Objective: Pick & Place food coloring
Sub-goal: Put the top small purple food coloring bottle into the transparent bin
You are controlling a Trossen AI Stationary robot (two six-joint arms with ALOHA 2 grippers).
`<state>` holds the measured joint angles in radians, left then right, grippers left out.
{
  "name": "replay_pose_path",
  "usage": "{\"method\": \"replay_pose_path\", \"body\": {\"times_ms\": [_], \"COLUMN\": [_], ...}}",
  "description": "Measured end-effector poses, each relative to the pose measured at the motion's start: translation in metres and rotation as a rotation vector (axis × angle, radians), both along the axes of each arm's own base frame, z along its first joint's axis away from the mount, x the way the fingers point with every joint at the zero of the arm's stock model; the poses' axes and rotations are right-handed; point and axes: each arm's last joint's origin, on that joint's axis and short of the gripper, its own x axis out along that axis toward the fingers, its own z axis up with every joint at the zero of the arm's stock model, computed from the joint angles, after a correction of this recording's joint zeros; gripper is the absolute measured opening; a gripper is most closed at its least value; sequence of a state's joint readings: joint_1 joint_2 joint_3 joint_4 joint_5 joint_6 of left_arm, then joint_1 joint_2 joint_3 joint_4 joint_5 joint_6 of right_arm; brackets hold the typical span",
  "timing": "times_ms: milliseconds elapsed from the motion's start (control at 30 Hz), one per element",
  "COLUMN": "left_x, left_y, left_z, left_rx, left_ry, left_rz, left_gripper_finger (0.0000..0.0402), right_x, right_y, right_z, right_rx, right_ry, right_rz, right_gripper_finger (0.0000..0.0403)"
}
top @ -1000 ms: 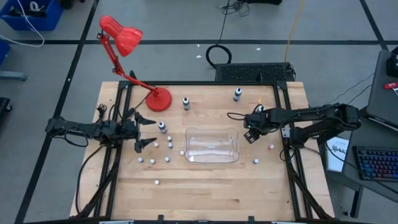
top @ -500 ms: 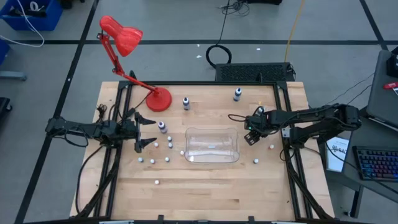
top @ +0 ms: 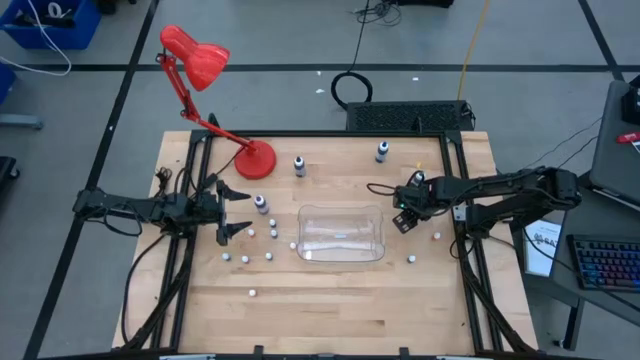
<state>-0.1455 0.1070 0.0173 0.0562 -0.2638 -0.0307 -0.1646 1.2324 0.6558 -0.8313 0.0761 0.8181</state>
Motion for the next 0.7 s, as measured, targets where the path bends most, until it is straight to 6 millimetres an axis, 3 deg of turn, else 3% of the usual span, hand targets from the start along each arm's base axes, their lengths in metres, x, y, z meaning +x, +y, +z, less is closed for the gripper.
{"method": "replay_pose_path", "body": {"times_ms": [200, 700], "left_x": [0.0, 0.0], "left_y": [0.0, 0.0], "left_z": [-0.0001, -0.0001], "left_rx": [0.0, 0.0], "left_ry": [0.0, 0.001], "left_rz": [0.0, 0.0], "left_gripper_finger": [0.0388, 0.0388], "right_x": [0.0052, 0.0023], "right_y": [-0.0009, -0.0021], "right_z": [0.0088, 0.0087], "right_rx": [-0.006, -0.053], "right_ry": [-0.017, 0.018], "right_rz": [0.011, 0.005], "right_gripper_finger": [0.0208, 0.0208]}}
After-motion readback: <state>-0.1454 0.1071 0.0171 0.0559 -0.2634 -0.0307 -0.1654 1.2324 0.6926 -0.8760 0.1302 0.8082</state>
